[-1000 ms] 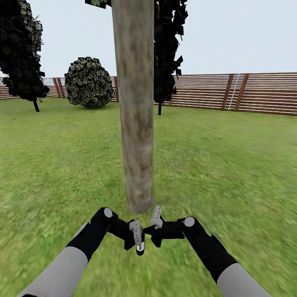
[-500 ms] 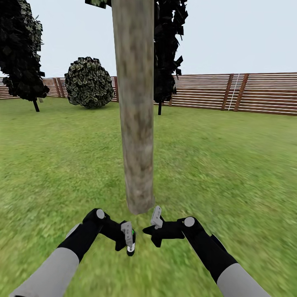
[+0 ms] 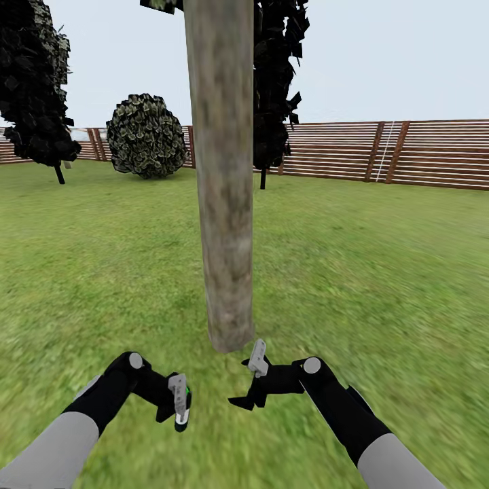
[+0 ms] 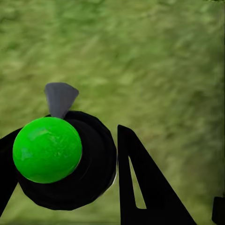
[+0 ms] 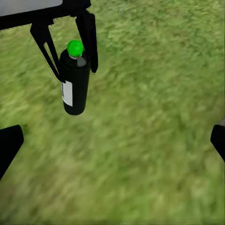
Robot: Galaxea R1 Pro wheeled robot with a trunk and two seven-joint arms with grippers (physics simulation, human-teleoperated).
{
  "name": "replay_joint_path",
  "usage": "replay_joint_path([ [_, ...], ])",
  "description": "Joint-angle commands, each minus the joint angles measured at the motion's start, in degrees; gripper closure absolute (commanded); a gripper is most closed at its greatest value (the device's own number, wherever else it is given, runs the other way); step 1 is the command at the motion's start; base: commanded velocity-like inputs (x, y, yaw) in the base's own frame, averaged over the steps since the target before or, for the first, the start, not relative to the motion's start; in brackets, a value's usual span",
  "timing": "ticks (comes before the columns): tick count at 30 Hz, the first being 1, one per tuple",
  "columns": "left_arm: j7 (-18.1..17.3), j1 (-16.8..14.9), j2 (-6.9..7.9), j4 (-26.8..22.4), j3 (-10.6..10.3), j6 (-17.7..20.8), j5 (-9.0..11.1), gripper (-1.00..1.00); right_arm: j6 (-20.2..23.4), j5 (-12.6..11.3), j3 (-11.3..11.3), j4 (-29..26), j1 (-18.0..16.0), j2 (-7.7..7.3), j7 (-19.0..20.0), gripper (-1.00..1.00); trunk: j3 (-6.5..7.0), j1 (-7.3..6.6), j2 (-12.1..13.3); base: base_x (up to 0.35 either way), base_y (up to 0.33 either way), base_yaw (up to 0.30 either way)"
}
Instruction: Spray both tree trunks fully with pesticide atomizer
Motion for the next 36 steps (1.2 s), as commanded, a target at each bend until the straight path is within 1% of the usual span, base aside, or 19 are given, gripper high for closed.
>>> replay_joint_path([
  [1, 0.27, 0.0, 0.09, 0.09, 1.17, -0.01, -0.03, 1.0, -0.06, 0.05, -0.06, 0.2, 0.02, -0.09, -0.09, -1.0, 0.0, 0.0, 0.0, 0.0, 0.0, 0.0],
  [5, 1.72, 0.11, 0.43, 0.16, 5.8, -0.19, -0.39, 1.0, -0.28, -0.01, -0.38, 4.18, 0.08, -0.47, -0.61, -1.0, 0.0, 0.0, 0.0, 0.0, 0.0, 0.0],
  [7, 2.92, 0.13, 0.67, 0.14, 7.42, 0.0, -0.51, 1.0, -0.61, -0.08, -1.13, 7.44, 0.08, -0.63, -1.84, -1.0, 0.0, 0.0, 0.0, 0.0, 0.0, 0.0],
  [9, 6.0, 0.25, 0.83, 0.16, 9.07, 0.31, -0.5, 1.0, -2.3, -0.14, -3.81, 11.65, 0.19, -0.79, -5.99, -1.0, 0.0, 0.0, 0.0, 0.0, 0.0, 0.0],
  [11, 10.99, 0.39, 0.84, 0.19, 11.28, 0.6, -0.3, 1.0, -8.05, -0.16, -7.24, 17.37, 0.34, -0.86, -12.69, -1.0, 0.0, 0.0, 0.0, 0.0, 0.0, 0.0],
  [12, 11.73, 0.4, 0.82, 0.21, 11.64, 0.66, -0.25, 1.0, -10.35, -0.16, -8.35, 19.41, 0.39, -0.89, -15.37, -1.0, 0.0, 0.0, 0.0, 0.0, 0.0, 0.0],
  [14, 14.71, 0.43, 0.59, 0.24, 13.62, 1.16, -0.03, 1.0, -14.89, -0.2, -11.01, 23.88, 0.58, -0.95, -21.48, -1.0, 0.0, 0.0, 0.0, 0.0, 0.0, 0.0],
  [15, 15.16, 0.43, 0.51, 0.26, 14.04, 1.29, 0.0, 1.0, -16.03, -0.21, -11.76, 25.04, 0.66, -0.99, -23.03, -1.0, 0.0, 0.0, 0.0, 0.0, 0.0, 0.0],
  [16, 15.9, 0.46, 0.39, 0.29, 14.86, 1.56, 0.04, 1.0, -18.42, -0.22, -13.28, 27.3, 0.85, -1.15, -25.98, -1.0, 0.0, 0.0, 0.0, 0.0, 0.0, 0.0],
  [17, 17.18, 0.5, 0.1, 0.33, 16.33, 2.45, 0.16, 1.0, -23.83, -0.24, -16.56, 31.57, 1.18, -1.55, -30.93, -1.0, 0.0, 0.0, 0.0, 0.0, 0.0, 0.0],
  [18, 18.11, 0.52, -0.23, 0.34, 17.47, 3.9, 0.23, 1.0, -28.13, -0.3, -20.49, 34.64, 1.36, -2.28, -34.22, -1.0, 0.0, 0.0, 0.0, 0.0, 0.0, 0.0],
  [19, 18.47, 0.52, -0.46, 0.34, 18.07, 4.81, 0.25, 1.0, -29.38, -0.32, -23.06, 35.65, 1.43, -2.71, -35.29, -1.0, 0.0, 0.0, 0.0, 0.0, 0.0, 0.0],
  [21, 19.21, 0.52, -0.86, 0.34, 19.9, 6.74, 0.55, 1.0, -30.8, -0.33, -29.38, 37.06, 1.87, -3.77, -36.42, -1.0, 0.0, 0.0, 0.0, 0.0, 0.0, 0.0],
  [24, 20.96, 0.53, -1.77, 0.39, 23.49, 8.32, 2.13, 1.0, -31.87, -0.32, -38.99, 37.85, 3.01, -4.72, -36.92, -1.0, 0.0, 0.0, 0.0, 0.0, 0.0, 0.0],
  [26, 22.73, 0.53, -2.43, 1.27, 25.15, 8.72, 2.8, 1.0, -33.41, -0.28, -43.17, 38.02, 4.19, -4.82, -37.0, -1.0, 0.0, 0.0, 0.0, 0.0, 0.0, 0.0],
  [27, 25.02, 0.53, -3.35, 3.13, 25.92, 8.98, 3.04, 1.0, -36.31, -0.2, -45.01, 38.12, 5.6, -4.73, -37.11, -1.0, 0.0, 0.0, 0.0, 0.0, 0.0, 0.0],
  [29, 28.9, 0.53, -4.81, 5.44, 26.39, 9.88, 3.17, 1.0, -39.55, -0.17, -45.89, 38.17, 6.84, -4.73, -37.25, -1.0, 0.0, 0.0, 0.0, 0.0, 0.0, 0.0],
  [32, 35.7, 0.53, -5.73, 9.88, 26.77, 10.81, 4.37, 1.0, -42.38, -0.21, -46.29, 38.1, 7.78, -4.87, -37.3, -1.0, 0.0, 0.0, 0.0, 0.0, 0.0, 0.0],
  [36, 43.54, 0.25, -6.84, 14.25, 26.8, 12.37, 10.11, 1.0, -45.25, -0.25, -46.55, 37.98, 9.24, -5.89, -37.32, -1.0, 0.0, 0.0, 0.0, 0.0, 0.0, 0.0],
])
